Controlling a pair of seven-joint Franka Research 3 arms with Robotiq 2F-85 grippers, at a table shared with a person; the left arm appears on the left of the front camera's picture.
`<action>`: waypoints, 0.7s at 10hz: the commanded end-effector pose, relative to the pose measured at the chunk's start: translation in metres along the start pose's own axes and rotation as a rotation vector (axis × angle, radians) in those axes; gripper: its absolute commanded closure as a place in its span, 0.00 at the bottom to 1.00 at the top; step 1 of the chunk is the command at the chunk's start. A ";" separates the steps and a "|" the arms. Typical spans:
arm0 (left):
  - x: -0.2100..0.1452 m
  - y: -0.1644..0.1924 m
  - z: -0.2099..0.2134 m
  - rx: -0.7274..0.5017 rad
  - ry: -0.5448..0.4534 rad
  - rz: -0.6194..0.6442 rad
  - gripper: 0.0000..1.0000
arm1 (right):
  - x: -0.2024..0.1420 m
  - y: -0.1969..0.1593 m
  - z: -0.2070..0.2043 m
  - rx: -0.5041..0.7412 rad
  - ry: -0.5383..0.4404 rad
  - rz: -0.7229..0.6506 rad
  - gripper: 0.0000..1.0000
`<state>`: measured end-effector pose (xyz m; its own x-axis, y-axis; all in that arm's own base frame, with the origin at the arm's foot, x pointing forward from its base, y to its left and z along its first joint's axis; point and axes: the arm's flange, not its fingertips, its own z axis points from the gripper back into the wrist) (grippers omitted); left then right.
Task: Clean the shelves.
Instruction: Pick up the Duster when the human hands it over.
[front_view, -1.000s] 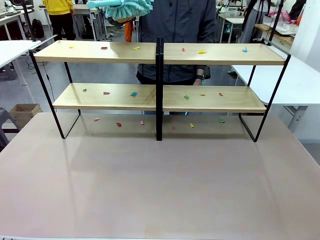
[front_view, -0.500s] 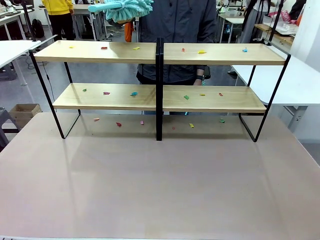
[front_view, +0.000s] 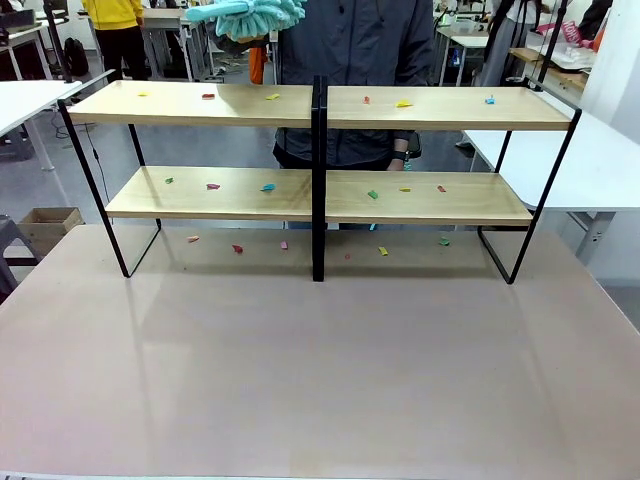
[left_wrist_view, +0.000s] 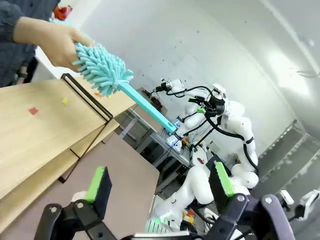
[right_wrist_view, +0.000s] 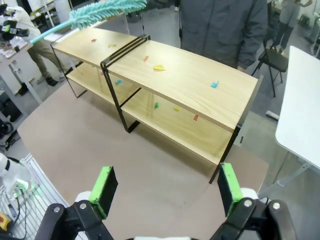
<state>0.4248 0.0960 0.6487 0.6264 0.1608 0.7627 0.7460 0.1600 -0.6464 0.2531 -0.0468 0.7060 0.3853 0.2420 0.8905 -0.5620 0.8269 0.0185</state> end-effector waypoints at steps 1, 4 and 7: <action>-0.003 -0.006 -0.013 0.064 0.011 0.208 0.00 | 0.001 0.001 0.000 0.005 -0.007 0.002 0.00; 0.012 0.010 -0.090 0.082 0.183 0.524 0.00 | 0.001 0.001 0.000 0.005 -0.007 0.002 0.00; 0.041 0.027 -0.134 0.083 0.052 0.590 0.00 | 0.001 0.001 0.000 0.005 -0.007 0.002 0.00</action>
<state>0.4950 -0.0311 0.6503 0.9523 0.1381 0.2720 0.2501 0.1575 -0.9553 0.2528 -0.0468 0.7062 0.3848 0.2421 0.8907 -0.5616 0.8272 0.0177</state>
